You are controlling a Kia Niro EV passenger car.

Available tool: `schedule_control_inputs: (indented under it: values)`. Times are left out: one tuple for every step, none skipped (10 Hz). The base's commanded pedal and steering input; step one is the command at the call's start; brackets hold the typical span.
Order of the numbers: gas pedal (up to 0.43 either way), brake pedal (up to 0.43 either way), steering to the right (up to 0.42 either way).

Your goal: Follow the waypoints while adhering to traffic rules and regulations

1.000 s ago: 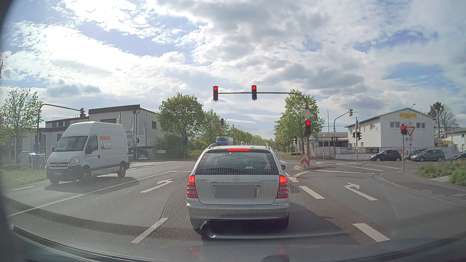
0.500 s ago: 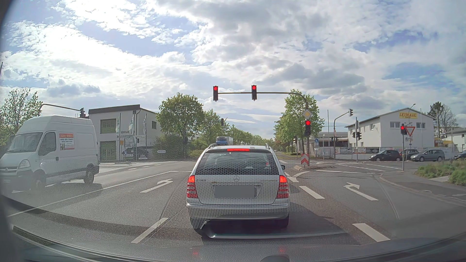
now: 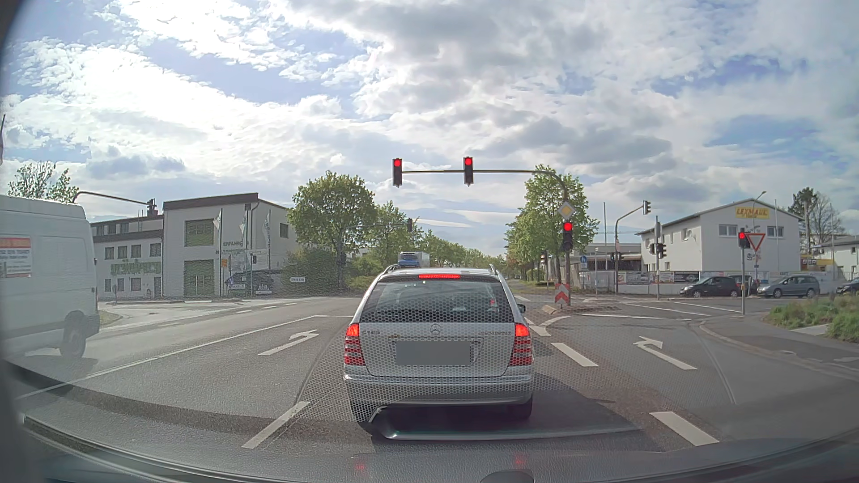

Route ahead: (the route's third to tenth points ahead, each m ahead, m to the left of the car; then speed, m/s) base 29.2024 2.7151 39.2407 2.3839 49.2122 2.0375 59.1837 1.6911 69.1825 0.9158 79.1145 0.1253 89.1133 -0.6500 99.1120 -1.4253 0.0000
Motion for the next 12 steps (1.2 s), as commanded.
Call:
schedule_control_inputs:
  values:
    - [0.000, 0.238, 0.015]
    - [0.000, 0.250, 0.011]
    - [0.000, 0.256, 0.009]
    - [0.000, 0.256, 0.009]
    - [0.000, 0.256, 0.009]
    - [0.000, 0.268, 0.009]
    - [0.000, 0.280, 0.009]
    - [0.000, 0.293, 0.007]
    - [0.000, 0.293, 0.007]
    - [0.000, 0.299, 0.007]
    - [0.000, 0.305, 0.004]
    - [0.000, 0.305, 0.001]
